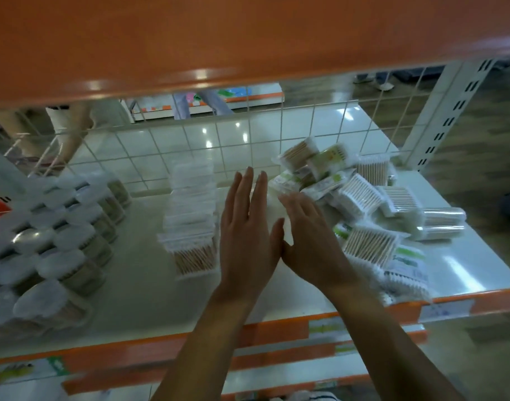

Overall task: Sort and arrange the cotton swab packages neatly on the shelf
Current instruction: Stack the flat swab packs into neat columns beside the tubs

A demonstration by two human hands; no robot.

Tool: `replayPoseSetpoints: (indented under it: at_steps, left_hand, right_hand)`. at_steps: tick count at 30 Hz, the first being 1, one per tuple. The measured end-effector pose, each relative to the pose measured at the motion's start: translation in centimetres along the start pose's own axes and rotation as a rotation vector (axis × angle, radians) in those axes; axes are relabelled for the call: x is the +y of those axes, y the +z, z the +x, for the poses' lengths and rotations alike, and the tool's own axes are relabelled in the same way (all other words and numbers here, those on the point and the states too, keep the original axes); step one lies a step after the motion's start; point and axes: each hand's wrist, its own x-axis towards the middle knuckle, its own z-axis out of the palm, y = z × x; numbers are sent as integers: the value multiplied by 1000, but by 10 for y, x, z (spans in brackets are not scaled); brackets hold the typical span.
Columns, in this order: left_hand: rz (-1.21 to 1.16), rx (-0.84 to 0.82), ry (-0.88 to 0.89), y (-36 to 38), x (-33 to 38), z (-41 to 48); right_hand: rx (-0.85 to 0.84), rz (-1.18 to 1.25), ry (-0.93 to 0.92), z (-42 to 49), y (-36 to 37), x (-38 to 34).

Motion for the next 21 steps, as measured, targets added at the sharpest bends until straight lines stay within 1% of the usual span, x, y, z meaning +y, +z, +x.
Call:
replayPoseSetpoints:
  at_steps: [3,6,9,11,14,17,19,21]
  left_hand:
    - [-52,-56,9,11,11,0]
    - [-115,-122,15,20,19,-2]
    - [-197,-228,36,28,28,-3]
    - [-258,-328,31,32,34,-6]
    - [-297,-412,39,39,39,-11]
    - [-295,-473,27,44,40,-16]
    - [-293,-501,9,47,38,-19]
    - [-301,-511,-6,47,36,-22]
  right_hand:
    - [13,-62,18,-5,-15,14]
    - [-45,-135,73,-11,-31,28]
    - [-43,-171,127,-17,-45,44]
    - [-57,-237,186,-22,-54,52]
    - [-123,-331,335,-30,-60,60]
    - [-239,-328,464,-35,-64,63]
    - [-288,-318,501,-36,-65,63]
    - [-285,-338,501,-36,-65,62]
